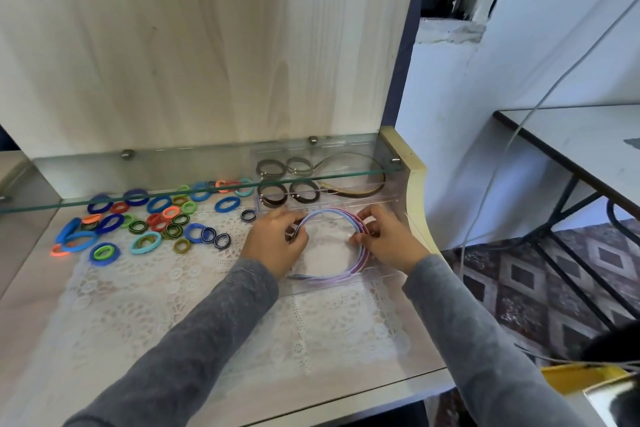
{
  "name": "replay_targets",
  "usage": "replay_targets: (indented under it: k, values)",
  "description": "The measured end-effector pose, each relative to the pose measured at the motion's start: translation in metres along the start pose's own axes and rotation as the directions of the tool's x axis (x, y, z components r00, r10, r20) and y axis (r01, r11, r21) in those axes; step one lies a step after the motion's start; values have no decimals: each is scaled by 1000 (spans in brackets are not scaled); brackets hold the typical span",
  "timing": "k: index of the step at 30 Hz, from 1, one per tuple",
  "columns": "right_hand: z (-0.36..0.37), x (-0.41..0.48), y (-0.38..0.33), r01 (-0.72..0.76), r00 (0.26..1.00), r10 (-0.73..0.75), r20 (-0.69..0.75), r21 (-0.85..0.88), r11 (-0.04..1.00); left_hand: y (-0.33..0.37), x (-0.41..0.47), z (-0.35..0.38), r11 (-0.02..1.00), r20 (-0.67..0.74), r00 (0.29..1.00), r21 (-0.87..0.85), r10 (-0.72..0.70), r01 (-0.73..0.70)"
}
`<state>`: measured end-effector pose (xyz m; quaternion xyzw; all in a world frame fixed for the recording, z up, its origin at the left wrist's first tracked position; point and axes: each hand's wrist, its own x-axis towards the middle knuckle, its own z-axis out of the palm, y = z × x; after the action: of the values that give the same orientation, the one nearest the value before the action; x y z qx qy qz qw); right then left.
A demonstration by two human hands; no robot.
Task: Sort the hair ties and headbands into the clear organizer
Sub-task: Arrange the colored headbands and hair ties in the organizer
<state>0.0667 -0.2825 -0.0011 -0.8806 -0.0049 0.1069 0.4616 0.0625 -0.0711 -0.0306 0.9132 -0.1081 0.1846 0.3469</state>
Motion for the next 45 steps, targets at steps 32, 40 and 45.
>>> replay_targets:
  k: [32,40,45]
  values:
    - [7,8,11,129,980,-178,-88,-398,908,5,4,-5,958,276,961,276,-7,-73]
    - [6,7,9,127,980,-177,-90,-395,910,17,18,-38,948,639,761,299,-115,-108]
    - [6,8,10,114,983,-160,-93,-377,919,31,13,-48,966,746,657,236,-108,-109]
